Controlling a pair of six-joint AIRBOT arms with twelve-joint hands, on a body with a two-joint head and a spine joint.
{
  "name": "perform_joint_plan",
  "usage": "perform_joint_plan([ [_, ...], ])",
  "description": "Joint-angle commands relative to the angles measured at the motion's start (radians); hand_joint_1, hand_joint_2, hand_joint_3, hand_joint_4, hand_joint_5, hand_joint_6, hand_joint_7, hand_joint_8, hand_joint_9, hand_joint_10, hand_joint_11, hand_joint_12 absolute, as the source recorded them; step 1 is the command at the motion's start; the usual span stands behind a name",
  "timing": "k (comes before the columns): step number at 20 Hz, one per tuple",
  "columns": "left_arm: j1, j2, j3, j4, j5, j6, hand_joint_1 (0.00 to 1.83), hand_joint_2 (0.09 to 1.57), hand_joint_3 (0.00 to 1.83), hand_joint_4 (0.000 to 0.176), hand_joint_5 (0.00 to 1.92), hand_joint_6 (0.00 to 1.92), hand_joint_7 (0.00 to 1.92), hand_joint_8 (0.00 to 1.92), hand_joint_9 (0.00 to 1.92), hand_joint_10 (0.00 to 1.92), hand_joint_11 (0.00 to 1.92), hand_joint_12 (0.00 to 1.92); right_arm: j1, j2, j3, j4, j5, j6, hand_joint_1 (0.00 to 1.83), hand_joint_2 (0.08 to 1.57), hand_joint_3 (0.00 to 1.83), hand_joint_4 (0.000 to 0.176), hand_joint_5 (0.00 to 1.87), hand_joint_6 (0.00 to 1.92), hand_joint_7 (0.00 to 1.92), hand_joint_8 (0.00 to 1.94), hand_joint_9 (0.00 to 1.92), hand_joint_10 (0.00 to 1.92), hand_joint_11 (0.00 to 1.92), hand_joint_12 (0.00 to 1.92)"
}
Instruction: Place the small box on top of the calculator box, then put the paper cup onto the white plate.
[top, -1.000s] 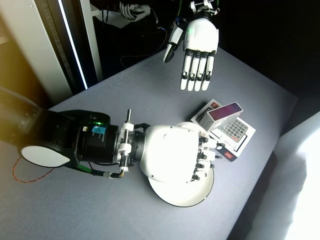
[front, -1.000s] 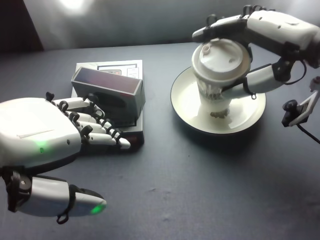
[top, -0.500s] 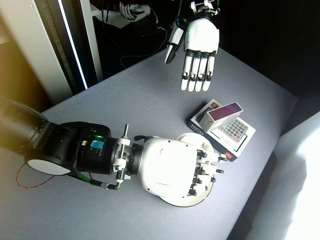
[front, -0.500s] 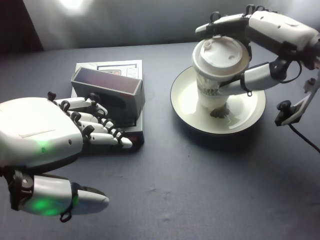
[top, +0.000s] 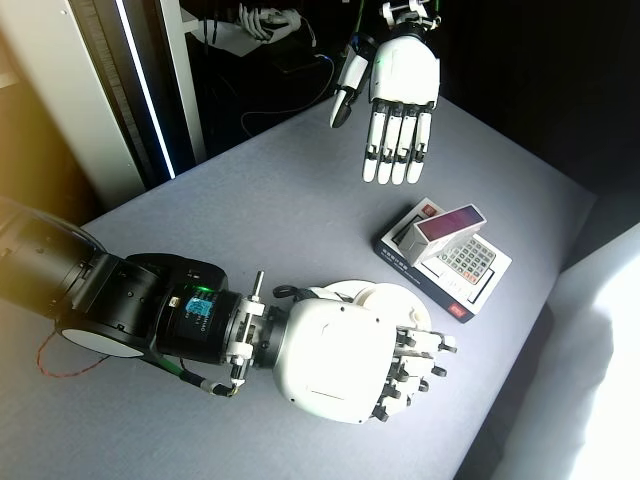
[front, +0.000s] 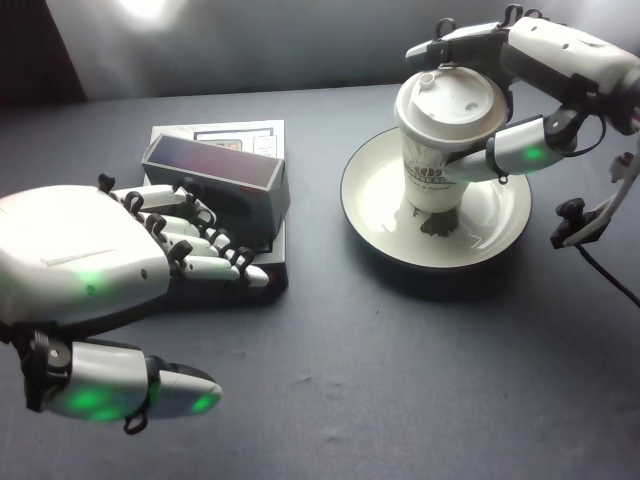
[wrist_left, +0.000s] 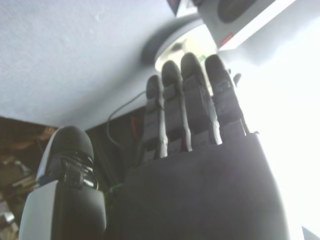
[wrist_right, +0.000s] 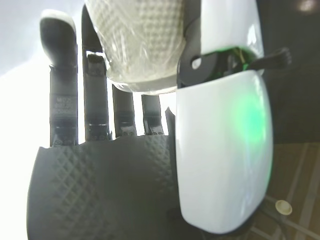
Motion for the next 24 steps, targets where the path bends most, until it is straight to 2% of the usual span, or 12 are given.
perform_joint_plan([
  [1,-0.012,0.007,0.004,-0.014,-0.082,-0.002,0.15,1.29,0.00,0.000,0.28,0.00,0.34,0.00,0.29,0.00,0.00,0.47,0.008,0.008,0.004,0.008,0.075,0.005,1.48,1.15,0.00,0.000,0.74,1.19,0.90,0.95,0.89,1.16,0.74,1.69],
  [3,-0.014,0.007,0.004,-0.014,-0.081,-0.002,0.17,1.28,0.00,0.000,0.30,0.00,0.35,0.00,0.31,0.00,0.00,0.52,0.011,0.008,0.005,0.009,0.061,0.005,1.48,1.18,0.00,0.000,0.67,1.28,0.86,1.04,0.82,1.24,0.70,1.74],
  [6,-0.014,0.007,0.004,-0.013,-0.080,-0.002,0.15,1.29,0.00,0.000,0.28,0.00,0.33,0.00,0.29,0.00,0.00,0.46,0.020,0.008,0.006,0.009,0.053,0.004,1.48,1.19,0.00,0.000,0.66,1.32,0.88,1.05,0.76,1.29,0.65,1.77],
  [7,-0.014,0.007,0.004,-0.013,-0.080,-0.002,0.16,1.29,0.00,0.000,0.29,0.00,0.34,0.01,0.30,0.00,0.00,0.48,0.021,0.008,0.006,0.009,0.053,0.004,1.24,1.21,0.00,0.000,0.70,1.39,0.86,1.15,0.69,0.80,0.49,1.36],
  [8,-0.014,0.007,0.004,-0.013,-0.080,-0.002,0.17,1.29,0.00,0.000,0.29,0.00,0.35,0.01,0.30,0.01,0.00,0.49,0.022,0.008,0.006,0.008,0.053,0.004,1.33,1.17,0.00,0.000,0.67,0.67,0.76,0.58,0.69,0.53,0.40,1.25],
  [9,-0.014,0.007,0.004,-0.013,-0.080,-0.002,0.18,1.29,0.00,0.000,0.30,0.01,0.35,0.01,0.31,0.01,0.00,0.49,0.022,0.008,0.006,0.008,0.053,0.004,1.32,1.14,0.00,0.000,0.73,0.32,0.82,0.25,0.74,0.35,0.41,1.16],
  [11,-0.015,0.007,0.004,-0.013,-0.079,-0.002,0.16,1.29,0.00,0.000,0.30,0.00,0.34,0.01,0.30,0.01,0.00,0.49,0.022,0.008,0.006,0.008,0.053,0.004,1.28,1.10,0.00,0.000,0.74,0.06,0.80,0.03,0.73,0.13,0.32,1.15],
  [13,-0.017,0.007,0.003,-0.013,-0.076,-0.002,0.16,1.30,0.00,0.000,0.30,0.00,0.34,0.00,0.29,0.00,0.00,0.50,0.022,0.008,0.006,0.008,0.053,0.004,1.21,1.05,0.00,0.000,0.74,0.02,0.79,0.00,0.74,0.07,0.30,1.14],
  [14,-0.018,0.006,0.002,-0.013,-0.076,-0.002,0.20,1.28,0.00,0.000,0.35,0.01,0.40,0.01,0.35,0.01,0.00,0.59,0.022,0.008,0.007,0.008,0.053,0.004,1.21,1.04,0.00,0.000,0.71,0.00,0.75,0.00,0.71,0.04,0.26,1.15],
  [16,-0.019,0.006,0.000,-0.013,-0.073,-0.002,0.18,1.29,0.00,0.000,0.33,0.00,0.36,0.00,0.32,0.00,0.00,0.51,0.022,0.008,0.007,0.008,0.053,0.004,1.20,0.98,0.00,0.000,0.69,0.00,0.73,0.00,0.70,0.03,0.24,1.15],
  [22,-0.027,0.003,-0.004,-0.012,-0.064,-0.002,0.20,1.28,0.00,0.000,0.34,0.01,0.39,0.01,0.34,0.01,0.00,0.57,0.022,0.008,0.007,-0.011,0.053,0.000,0.87,0.92,0.00,0.000,0.41,0.00,0.52,0.00,0.51,0.00,0.02,1.18],
  [24,-0.030,0.001,-0.005,-0.008,-0.060,-0.002,0.19,1.29,0.00,0.000,0.32,0.00,0.37,0.01,0.32,0.01,0.00,0.50,0.021,0.008,0.007,-0.011,0.053,0.000,0.81,0.89,0.00,0.000,0.33,0.00,0.44,0.00,0.44,0.00,0.00,1.13],
])
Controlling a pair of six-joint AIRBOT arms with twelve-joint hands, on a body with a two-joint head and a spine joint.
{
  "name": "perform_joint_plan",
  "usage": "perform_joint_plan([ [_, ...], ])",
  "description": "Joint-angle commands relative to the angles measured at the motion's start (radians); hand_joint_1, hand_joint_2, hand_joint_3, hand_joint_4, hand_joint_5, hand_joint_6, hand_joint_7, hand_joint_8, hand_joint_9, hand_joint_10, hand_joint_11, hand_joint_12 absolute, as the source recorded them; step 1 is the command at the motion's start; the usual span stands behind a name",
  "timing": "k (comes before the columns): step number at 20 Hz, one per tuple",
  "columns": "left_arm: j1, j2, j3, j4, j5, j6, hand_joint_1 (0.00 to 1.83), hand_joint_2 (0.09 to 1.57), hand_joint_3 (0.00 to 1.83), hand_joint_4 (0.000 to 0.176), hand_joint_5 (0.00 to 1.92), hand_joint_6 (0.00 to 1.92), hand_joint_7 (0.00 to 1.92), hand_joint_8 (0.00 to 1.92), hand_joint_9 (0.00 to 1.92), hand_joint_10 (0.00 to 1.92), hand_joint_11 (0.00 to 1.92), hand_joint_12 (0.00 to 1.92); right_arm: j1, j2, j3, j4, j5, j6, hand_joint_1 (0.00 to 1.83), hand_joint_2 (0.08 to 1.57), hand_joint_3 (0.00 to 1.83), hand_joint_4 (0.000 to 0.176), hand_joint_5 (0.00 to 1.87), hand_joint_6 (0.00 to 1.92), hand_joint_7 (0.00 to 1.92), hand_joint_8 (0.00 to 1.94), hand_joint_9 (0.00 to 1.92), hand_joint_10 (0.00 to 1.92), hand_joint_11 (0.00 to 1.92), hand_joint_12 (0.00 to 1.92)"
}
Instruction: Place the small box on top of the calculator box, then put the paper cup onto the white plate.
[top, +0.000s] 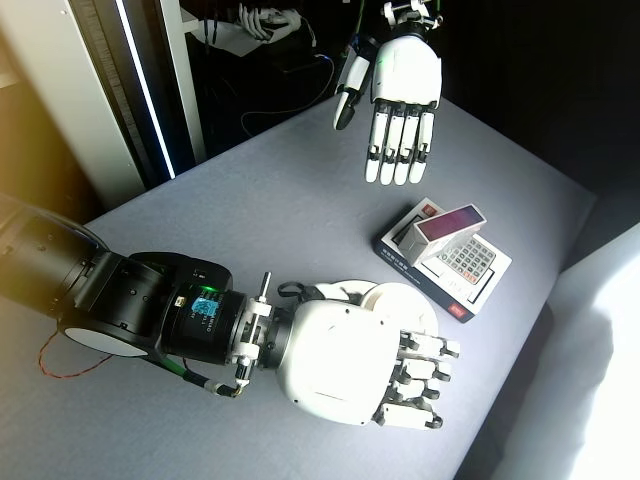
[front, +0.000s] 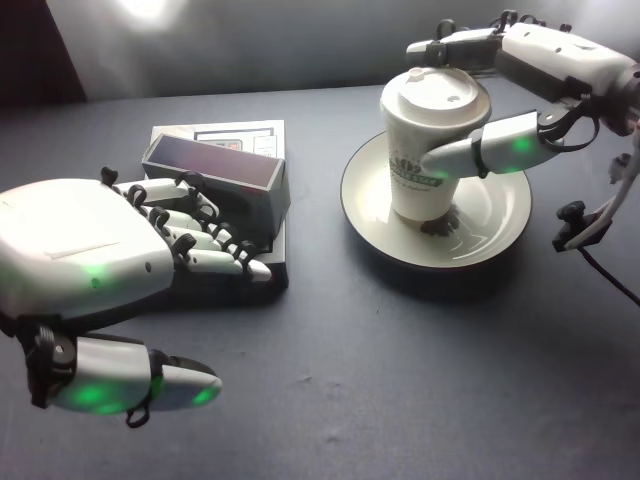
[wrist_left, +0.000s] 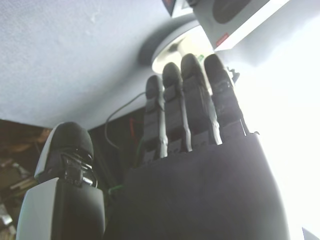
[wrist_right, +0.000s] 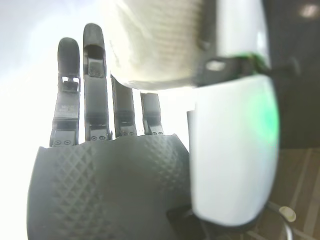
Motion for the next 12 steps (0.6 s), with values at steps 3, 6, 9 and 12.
perform_joint_plan([
  [3,-0.013,0.006,-0.002,-0.008,-0.079,-0.002,0.20,1.29,0.00,0.000,0.32,0.00,0.37,0.01,0.32,0.00,0.00,0.51,0.006,0.010,0.005,0.009,0.108,0.006,0.67,0.84,0.00,0.000,0.27,0.00,0.38,0.00,0.39,0.00,0.00,1.04],
  [6,-0.014,0.006,-0.002,-0.008,-0.078,-0.002,0.21,1.28,0.00,0.000,0.32,0.00,0.37,0.00,0.32,0.00,0.00,0.50,0.006,0.010,0.005,0.009,0.108,0.006,0.66,0.83,0.00,0.000,0.24,0.00,0.34,0.00,0.37,0.00,0.00,1.02],
  [9,-0.015,0.006,-0.002,-0.008,-0.078,-0.002,0.20,1.29,0.00,0.000,0.32,0.00,0.38,0.00,0.33,0.00,0.00,0.51,0.004,0.010,0.005,0.009,0.108,0.006,0.69,0.83,0.00,0.000,0.20,0.00,0.27,0.00,0.31,0.00,0.00,0.91],
  [12,-0.015,0.006,-0.002,-0.008,-0.078,-0.002,0.22,1.29,0.00,0.000,0.31,0.00,0.36,0.00,0.31,0.00,0.00,0.47,0.001,0.010,0.004,0.003,0.108,0.007,0.67,0.82,0.00,0.000,0.13,0.00,0.23,0.00,0.27,0.00,0.00,0.84],
])
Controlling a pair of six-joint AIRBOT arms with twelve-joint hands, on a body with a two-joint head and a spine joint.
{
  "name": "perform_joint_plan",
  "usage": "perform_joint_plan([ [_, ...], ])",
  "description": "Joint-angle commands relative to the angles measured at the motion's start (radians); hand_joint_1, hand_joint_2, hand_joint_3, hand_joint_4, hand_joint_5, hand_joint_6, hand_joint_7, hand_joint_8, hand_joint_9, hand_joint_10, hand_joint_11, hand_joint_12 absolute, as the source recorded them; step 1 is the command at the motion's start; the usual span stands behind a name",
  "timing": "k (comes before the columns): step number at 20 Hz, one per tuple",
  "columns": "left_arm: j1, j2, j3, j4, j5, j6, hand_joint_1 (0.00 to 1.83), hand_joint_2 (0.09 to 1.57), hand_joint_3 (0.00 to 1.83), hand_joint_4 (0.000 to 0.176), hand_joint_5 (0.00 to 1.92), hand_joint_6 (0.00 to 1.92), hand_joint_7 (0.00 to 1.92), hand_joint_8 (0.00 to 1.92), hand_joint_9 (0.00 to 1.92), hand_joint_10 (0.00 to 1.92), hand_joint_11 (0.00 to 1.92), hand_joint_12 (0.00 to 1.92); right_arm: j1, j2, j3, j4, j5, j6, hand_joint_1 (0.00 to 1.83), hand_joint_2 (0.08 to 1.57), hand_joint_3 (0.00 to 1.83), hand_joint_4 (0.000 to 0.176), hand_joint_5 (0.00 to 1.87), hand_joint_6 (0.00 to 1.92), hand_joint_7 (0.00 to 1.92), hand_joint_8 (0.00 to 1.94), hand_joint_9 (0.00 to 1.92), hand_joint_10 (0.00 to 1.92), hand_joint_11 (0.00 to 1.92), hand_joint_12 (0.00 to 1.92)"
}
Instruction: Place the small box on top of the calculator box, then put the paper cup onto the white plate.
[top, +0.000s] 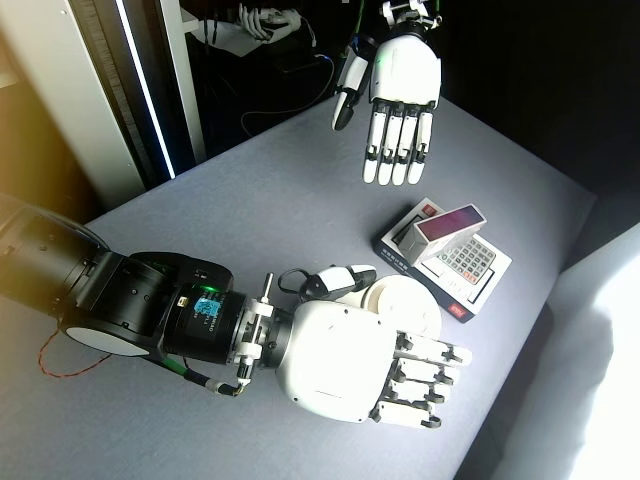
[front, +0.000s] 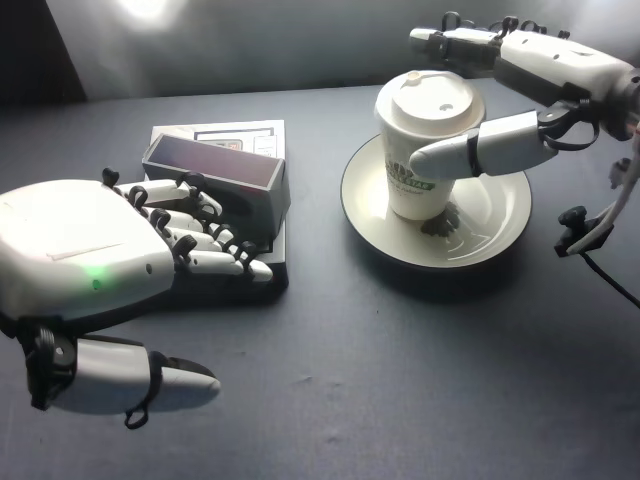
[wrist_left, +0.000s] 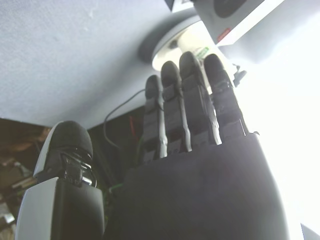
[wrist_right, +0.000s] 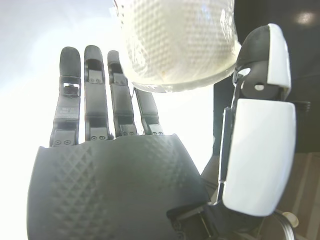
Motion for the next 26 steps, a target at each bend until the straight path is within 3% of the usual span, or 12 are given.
perform_joint_plan([
  [1,-0.014,0.006,-0.002,-0.013,-0.082,-0.002,0.20,1.29,0.00,0.000,0.30,0.00,0.34,0.00,0.30,0.00,0.00,0.45,0.005,0.011,0.004,0.002,0.120,0.007,0.65,0.82,0.00,0.000,0.11,0.00,0.21,0.00,0.25,0.00,0.00,0.81],
  [8,-0.018,0.006,-0.004,-0.013,-0.077,-0.002,0.20,1.29,0.00,0.000,0.30,0.00,0.36,0.00,0.32,0.00,0.00,0.50,-0.001,0.043,-0.022,-0.055,0.116,0.051,0.64,0.73,0.00,0.000,0.03,0.00,0.08,0.00,0.12,0.00,0.00,0.66],
  [11,-0.019,0.005,-0.005,-0.013,-0.076,-0.002,0.19,1.30,0.00,0.000,0.30,0.00,0.35,0.00,0.30,0.00,0.00,0.48,0.015,0.080,-0.063,-0.143,0.113,0.081,0.53,0.71,0.00,0.000,0.00,0.00,0.03,0.00,0.06,0.00,0.00,0.44],
  [14,-0.019,0.006,-0.007,-0.013,-0.075,-0.002,0.20,1.29,0.00,0.000,0.33,0.01,0.38,0.01,0.32,0.01,0.00,0.54,0.040,0.124,-0.101,-0.245,0.099,0.143,0.57,0.72,0.00,0.000,0.00,0.00,0.02,0.00,0.03,0.00,0.00,0.37],
  [17,-0.020,0.006,-0.007,-0.013,-0.076,-0.002,0.19,1.29,0.00,0.000,0.31,0.00,0.36,0.00,0.31,0.00,0.00,0.52,0.077,0.185,-0.135,-0.349,0.099,0.195,0.64,0.72,0.00,0.000,0.01,0.00,0.03,0.01,0.05,0.00,0.00,0.41],
  [18,-0.022,0.006,-0.008,-0.013,-0.076,-0.003,0.18,1.29,0.00,0.000,0.30,0.00,0.35,0.00,0.30,0.00,0.00,0.52,0.092,0.206,-0.150,-0.381,0.100,0.202,0.61,0.71,0.00,0.000,0.05,0.01,0.09,0.01,0.10,0.01,0.00,0.55],
  [19,-0.023,0.005,-0.009,-0.013,-0.075,-0.003,0.19,1.29,0.00,0.000,0.31,0.00,0.36,0.00,0.31,0.00,0.00,0.54,0.106,0.230,-0.167,-0.420,0.105,0.217,0.61,0.73,0.00,0.000,0.03,0.01,0.07,0.01,0.08,0.01,0.00,0.48],
  [21,-0.023,0.002,-0.005,-0.013,-0.062,-0.003,0.26,1.28,0.00,0.000,0.44,0.01,0.52,0.01,0.47,0.02,0.02,0.77,0.132,0.292,-0.217,-0.530,0.125,0.264,0.65,0.78,0.02,0.000,0.03,0.00,0.08,0.01,0.11,0.02,0.00,0.51],
  [23,-0.021,0.002,0.001,-0.013,-0.062,-0.002,0.22,1.33,0.00,0.000,0.58,0.01,0.67,0.01,0.62,0.03,0.11,1.01,0.138,0.353,-0.274,-0.603,0.137,0.294,0.76,0.91,0.02,0.000,0.25,0.03,0.29,0.02,0.29,0.04,0.00,0.80],
  [24,-0.021,0.002,0.002,-0.013,-0.062,-0.002,0.23,1.37,0.00,0.000,0.75,0.08,0.85,0.08,0.77,0.11,0.22,1.21,0.138,0.383,-0.297,-0.634,0.142,0.311,0.77,1.03,0.01,0.000,0.44,0.05,0.49,0.03,0.44,0.05,0.02,1.02],
  [25,-0.020,0.002,0.003,-0.019,-0.062,-0.002,0.19,1.41,0.00,0.000,0.85,0.11,0.94,0.22,0.71,0.56,0.25,1.40,0.138,0.427,-0.333,-0.678,0.143,0.337,0.76,1.10,0.00,0.000,0.55,0.05,0.61,0.03,0.55,0.06,0.06,1.10],
  [26,-0.020,0.002,0.004,-0.020,-0.063,-0.002,0.32,1.44,0.00,0.000,0.80,0.75,0.84,0.95,0.68,1.20,0.36,1.64,0.139,0.465,-0.359,-0.717,0.145,0.355,0.70,1.20,0.01,0.000,0.73,0.09,0.79,0.07,0.71,0.12,0.16,1.21],
])
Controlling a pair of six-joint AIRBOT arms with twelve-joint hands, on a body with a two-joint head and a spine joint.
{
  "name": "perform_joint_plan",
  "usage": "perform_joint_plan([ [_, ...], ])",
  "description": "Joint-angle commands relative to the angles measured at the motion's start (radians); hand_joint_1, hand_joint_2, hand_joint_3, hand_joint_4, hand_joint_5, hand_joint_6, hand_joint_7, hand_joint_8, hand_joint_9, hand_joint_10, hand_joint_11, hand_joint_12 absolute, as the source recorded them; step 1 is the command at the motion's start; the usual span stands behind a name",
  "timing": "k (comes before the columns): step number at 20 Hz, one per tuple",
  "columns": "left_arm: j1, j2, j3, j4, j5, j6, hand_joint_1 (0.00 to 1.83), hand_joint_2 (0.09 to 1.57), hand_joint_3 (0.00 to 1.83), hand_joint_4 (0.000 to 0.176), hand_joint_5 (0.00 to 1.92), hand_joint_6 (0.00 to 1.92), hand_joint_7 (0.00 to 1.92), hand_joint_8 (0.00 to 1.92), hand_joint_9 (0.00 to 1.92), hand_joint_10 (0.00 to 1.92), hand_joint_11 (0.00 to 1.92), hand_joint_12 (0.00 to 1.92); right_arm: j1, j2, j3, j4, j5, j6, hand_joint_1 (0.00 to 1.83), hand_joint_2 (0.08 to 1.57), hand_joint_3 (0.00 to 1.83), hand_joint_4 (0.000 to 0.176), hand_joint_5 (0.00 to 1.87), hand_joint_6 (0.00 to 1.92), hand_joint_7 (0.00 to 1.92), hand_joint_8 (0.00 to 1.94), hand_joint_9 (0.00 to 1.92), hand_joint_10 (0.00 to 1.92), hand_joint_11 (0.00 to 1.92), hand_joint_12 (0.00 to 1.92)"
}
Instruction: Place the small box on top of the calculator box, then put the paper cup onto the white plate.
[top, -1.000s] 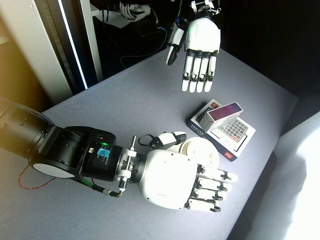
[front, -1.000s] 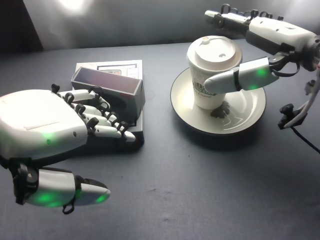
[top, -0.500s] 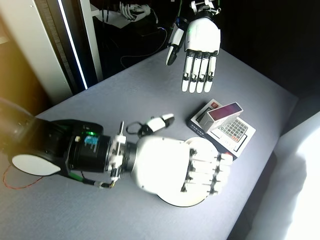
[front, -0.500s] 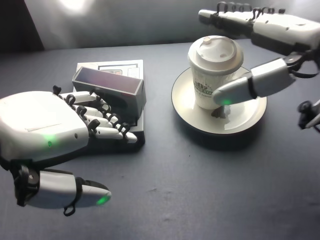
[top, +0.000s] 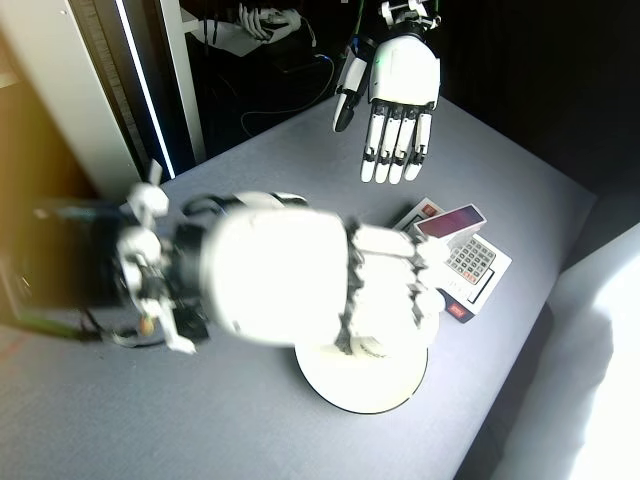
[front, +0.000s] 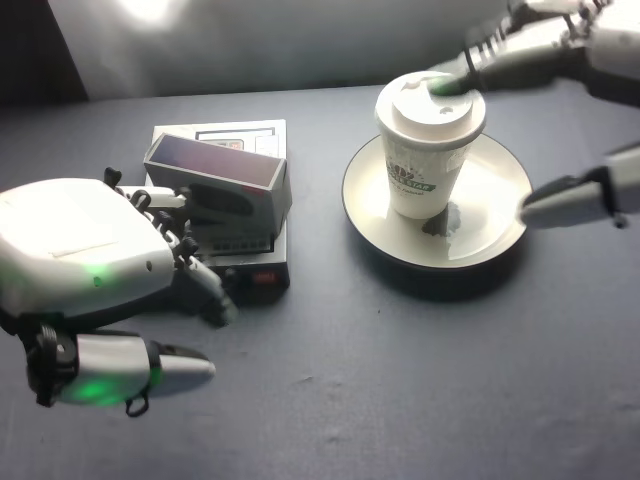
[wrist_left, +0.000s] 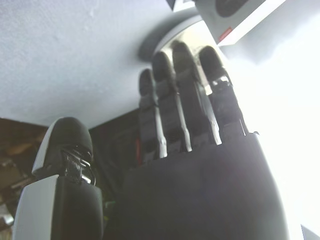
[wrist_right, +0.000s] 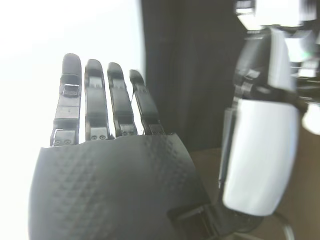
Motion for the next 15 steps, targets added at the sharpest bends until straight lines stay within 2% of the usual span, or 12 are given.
perform_joint_plan([
  [1,-0.011,0.004,0.004,-0.014,-0.089,-0.002,0.35,1.51,0.01,0.000,0.66,1.58,0.70,1.66,0.61,1.77,0.45,1.87,0.016,0.043,-0.009,0.020,0.100,0.017,0.88,1.25,0.00,0.030,0.72,1.11,0.96,0.19,0.84,0.33,0.32,1.42],
  [2,-0.011,0.004,0.004,-0.019,-0.091,-0.002,0.34,1.54,0.01,0.000,0.66,1.85,0.70,1.87,0.65,1.89,0.51,1.91,0.021,0.080,-0.029,-0.012,0.107,0.029,0.89,1.30,0.00,0.032,0.65,1.43,0.79,0.76,0.69,0.92,0.40,1.58],
  [3,-0.011,0.004,0.003,-0.024,-0.091,-0.002,0.31,1.56,0.02,0.000,0.65,1.91,0.72,1.91,0.71,1.92,0.60,1.92,0.028,0.108,-0.042,-0.032,0.107,0.045,0.81,1.37,0.01,0.069,0.56,1.64,0.65,1.43,0.57,1.58,0.47,1.85],
  [4,-0.013,0.004,0.002,-0.027,-0.091,-0.002,0.27,1.57,0.05,0.000,0.65,1.92,0.74,1.92,0.76,1.92,0.72,1.92,0.034,0.131,-0.054,-0.056,0.107,0.069,0.46,1.45,0.02,0.000,0.54,1.86,0.63,1.84,0.62,1.85,0.59,1.91],
  [5,-0.017,0.003,0.002,-0.030,-0.091,-0.002,0.22,1.57,0.07,0.000,0.67,1.92,0.76,1.92,0.78,1.92,0.76,1.92,0.038,0.154,-0.067,-0.070,0.107,0.071,0.29,1.52,0.02,0.000,0.59,1.91,0.67,1.92,0.68,1.91,0.68,1.92],
  [6,-0.019,0.003,0.002,-0.030,-0.091,-0.002,0.20,1.57,0.09,0.000,0.63,1.92,0.74,1.92,0.76,1.92,0.75,1.92,0.038,0.167,-0.076,-0.078,0.106,0.073,0.23,1.56,0.03,0.000,0.64,1.92,0.70,1.94,0.70,1.92,0.74,1.92],
  [8,-0.022,0.002,0.002,-0.034,-0.093,-0.002,0.14,1.57,0.13,0.000,0.61,1.92,0.72,1.92,0.75,1.92,0.76,1.92,0.038,0.181,-0.096,-0.109,0.097,0.077,0.28,1.57,0.04,0.000,0.74,1.92,0.75,1.94,0.72,1.92,0.78,1.92],
  [11,-0.025,0.003,0.002,-0.035,-0.093,-0.002,0.13,1.57,0.14,0.000,0.61,1.92,0.72,1.92,0.75,1.92,0.76,1.92,0.034,0.185,-0.123,-0.150,0.098,0.077,0.29,1.57,0.04,0.000,0.75,1.92,0.75,1.94,0.72,1.92,0.78,1.92],
  [13,-0.028,0.002,0.004,-0.036,-0.092,-0.002,0.13,1.57,0.15,0.000,0.65,1.92,0.76,1.92,0.76,1.92,0.72,1.92,0.033,0.184,-0.134,-0.168,0.102,0.077,0.26,1.57,0.05,0.000,0.81,1.92,0.83,1.94,0.78,1.92,0.81,1.92],
  [15,-0.031,0.002,0.005,-0.036,-0.092,-0.002,0.11,1.57,0.15,0.000,0.66,1.92,0.76,1.92,0.76,1.92,0.71,1.92,0.033,0.181,-0.134,-0.175,0.102,0.077,0.27,1.57,0.05,0.000,0.77,1.92,0.80,1.94,0.77,1.92,0.80,1.92],
])
